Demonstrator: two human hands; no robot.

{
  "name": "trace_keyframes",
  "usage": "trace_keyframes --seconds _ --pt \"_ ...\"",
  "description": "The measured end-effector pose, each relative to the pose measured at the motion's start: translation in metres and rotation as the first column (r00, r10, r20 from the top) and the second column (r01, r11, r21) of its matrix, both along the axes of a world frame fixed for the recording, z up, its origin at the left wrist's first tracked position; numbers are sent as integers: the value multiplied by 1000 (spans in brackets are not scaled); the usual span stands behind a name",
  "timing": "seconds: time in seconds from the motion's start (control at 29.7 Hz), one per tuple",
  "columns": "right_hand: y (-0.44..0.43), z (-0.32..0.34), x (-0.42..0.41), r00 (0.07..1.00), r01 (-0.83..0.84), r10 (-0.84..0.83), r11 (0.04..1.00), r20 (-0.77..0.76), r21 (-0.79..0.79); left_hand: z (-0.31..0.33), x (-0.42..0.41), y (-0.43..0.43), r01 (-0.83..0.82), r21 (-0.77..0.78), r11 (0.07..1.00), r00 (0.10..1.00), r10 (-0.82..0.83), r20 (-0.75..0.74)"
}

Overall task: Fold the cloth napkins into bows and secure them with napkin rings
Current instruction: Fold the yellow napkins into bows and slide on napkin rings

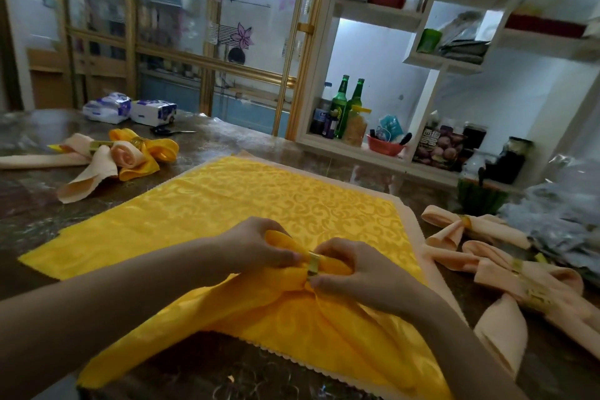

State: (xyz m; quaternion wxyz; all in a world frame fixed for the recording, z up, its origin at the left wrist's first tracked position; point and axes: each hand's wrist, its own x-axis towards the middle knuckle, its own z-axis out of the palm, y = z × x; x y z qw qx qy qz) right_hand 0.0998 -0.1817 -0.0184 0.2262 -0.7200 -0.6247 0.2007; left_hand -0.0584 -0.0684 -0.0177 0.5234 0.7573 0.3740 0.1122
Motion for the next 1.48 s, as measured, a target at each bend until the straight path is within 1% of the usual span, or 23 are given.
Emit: trace_keyframes --seconds 0.07,0.17,0.2,0.24,0.3,0.34,0.37,0.4,0.44,0.47,0.54,0.57,0.61,0.67,0.71,0.84,0.98,1.08,1.18,1.28,1.38,1.42,1.48 --pt "-1 -5 -2 997 17 -25 995 72 98 -2 3 -2 6 -3 1000 1000 -6 14" --pt "0 -14 -9 963 13 -87 960 257 279 -2 6 -6 18 -35 999 999 -17 45" --pt "1 -18 -11 925 0 -132 937 356 348 -1 7 -7 23 -48 999 998 -21 57" --pt "3 -22 -13 860 -51 -173 907 480 418 1 7 -8 21 -55 998 997 -17 71" --pt "5 -24 -19 750 -134 -234 862 618 488 2 8 -8 -6 -44 999 994 10 106" --pt "7 -21 -18 764 -124 -222 870 605 476 4 8 -7 -26 -27 999 991 30 129" --pt "7 -20 -18 809 -77 -221 879 545 470 2 5 -8 -46 -4 999 990 46 137" --pt "7 -13 -14 889 1 -187 914 418 406 1 6 -7 -56 32 998 987 50 155" --pt "5 -9 -10 942 64 -168 940 290 335 -1 5 -6 -64 67 996 985 52 163" --pt "4 -6 -4 964 111 -174 952 203 287 -3 5 -6 -66 98 993 984 49 172" --pt "1 0 -1 990 112 -127 974 66 196 -7 5 -6 -60 139 988 980 32 195" --pt "-1 1 -1 993 82 -94 985 69 154 -7 5 -6 -55 169 984 978 19 206" --pt "-2 0 -2 991 47 -65 989 120 142 -8 5 -5 -48 203 978 978 4 211" --pt "-3 0 -2 981 31 -68 980 181 197 -9 6 -4 -36 250 968 976 -20 218" --pt "-3 0 -2 982 38 -80 972 172 233 -9 6 -4 -34 252 967 975 -23 219" --pt "0 -11 -8 987 51 -101 934 125 354 -9 8 -6 -42 186 982 982 7 186" --pt "2 -20 -20 957 1 -115 918 265 396 -3 7 -6 -53 26 998 994 51 95" --pt "3 -19 -22 947 -32 -97 920 306 392 1 2 0 33 12 999 999 -33 8" --pt "2 -15 -18 952 51 -136 953 272 300 2 0 3 47 63 997 999 -45 -25" --pt "-2 -2 -4 970 236 -238 971 46 32 2 0 3 35 76 997 999 -36 8" --pt "-8 6 3 919 331 -358 928 -162 -171 1 -1 5 31 56 998 999 -33 42" --pt "-8 6 3 907 341 -380 916 -183 -212 0 -2 4 32 43 999 998 -35 56" --pt "-6 5 1 909 348 -392 900 -140 -264 -1 -2 5 42 23 999 996 -43 81"
